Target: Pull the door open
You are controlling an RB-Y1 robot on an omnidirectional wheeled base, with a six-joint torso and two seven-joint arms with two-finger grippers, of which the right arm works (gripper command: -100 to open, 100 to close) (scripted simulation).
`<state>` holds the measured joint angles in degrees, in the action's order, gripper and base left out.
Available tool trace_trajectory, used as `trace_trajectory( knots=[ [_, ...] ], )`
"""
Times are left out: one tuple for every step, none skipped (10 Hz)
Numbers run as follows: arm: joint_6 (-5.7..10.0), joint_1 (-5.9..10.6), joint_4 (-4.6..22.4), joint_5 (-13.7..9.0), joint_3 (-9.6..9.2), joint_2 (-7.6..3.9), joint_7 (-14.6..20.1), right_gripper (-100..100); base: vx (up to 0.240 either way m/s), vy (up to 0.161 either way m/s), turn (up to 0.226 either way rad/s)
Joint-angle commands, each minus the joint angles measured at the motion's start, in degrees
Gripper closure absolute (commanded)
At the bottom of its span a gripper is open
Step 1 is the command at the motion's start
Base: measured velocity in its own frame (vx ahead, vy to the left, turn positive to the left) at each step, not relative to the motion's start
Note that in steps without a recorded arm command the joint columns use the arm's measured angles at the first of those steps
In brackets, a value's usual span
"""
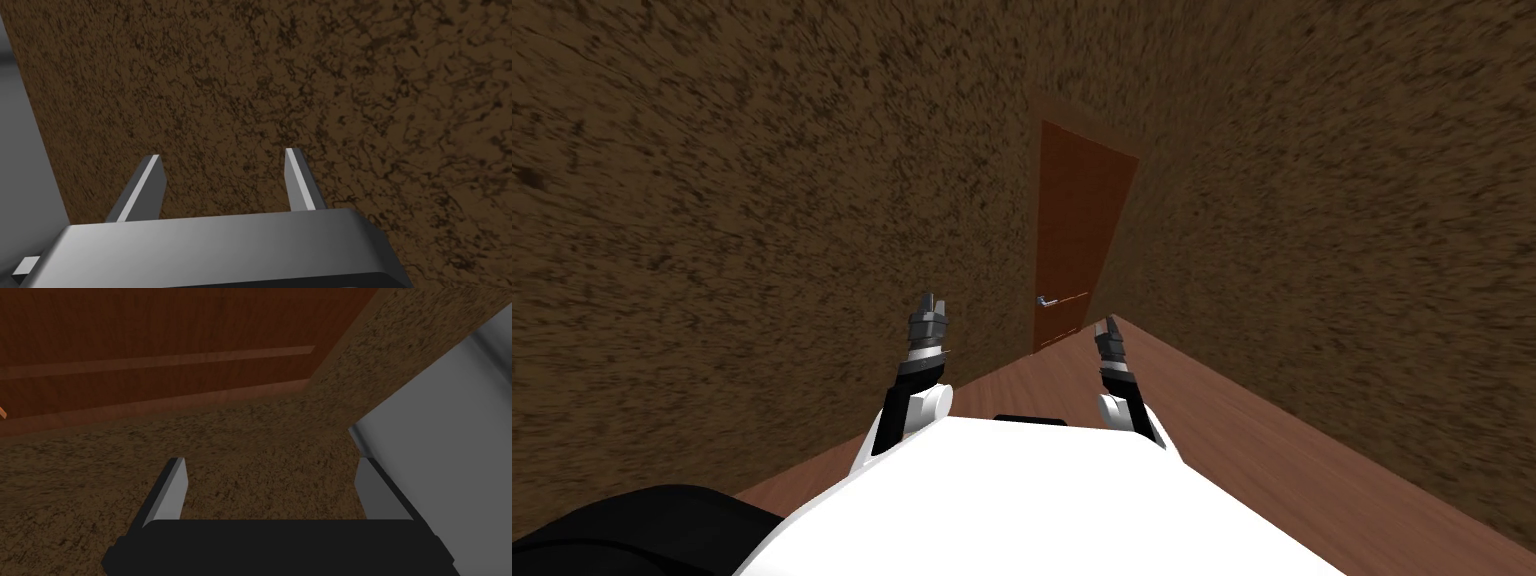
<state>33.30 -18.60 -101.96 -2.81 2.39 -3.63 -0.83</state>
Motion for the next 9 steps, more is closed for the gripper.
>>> trace_trajectory(
  knots=[
    [0.76,1.12,2.86,0.0,0.08,-0.45,0.47,-100,0.043,-0.039,0.124],
    [1.38,2.26,4.84,0.01,0.15,-0.79,0.86,-100,0.067,-0.067,0.223],
    [1.38,2.26,6.2,0.01,0.15,-0.79,0.86,-100,0.045,-0.056,0.085],
    [1.99,3.4,8.22,0.02,0.23,-1.14,1.24,-100,0.038,-0.051,0.095],
    [1.99,3.4,9.08,0.02,0.23,-1.14,1.24,-100,0.03,-0.044,0.082],
    [2.62,4.56,11.75,0.04,0.3,-1.47,1.64,-100,0.029,-0.04,0.143],
    [2.62,4.56,12.01,0.04,0.3,-1.47,1.64,-100,0.028,-0.037,0.069],
    [3.26,5.73,14.62,0.05,0.38,-1.81,2.03,-100,0.04,-0.05,0.145],
    [3.9,6.9,16.52,0.07,0.45,-2.14,2.43,-100,0.064,-0.07,0.198]
  ],
)
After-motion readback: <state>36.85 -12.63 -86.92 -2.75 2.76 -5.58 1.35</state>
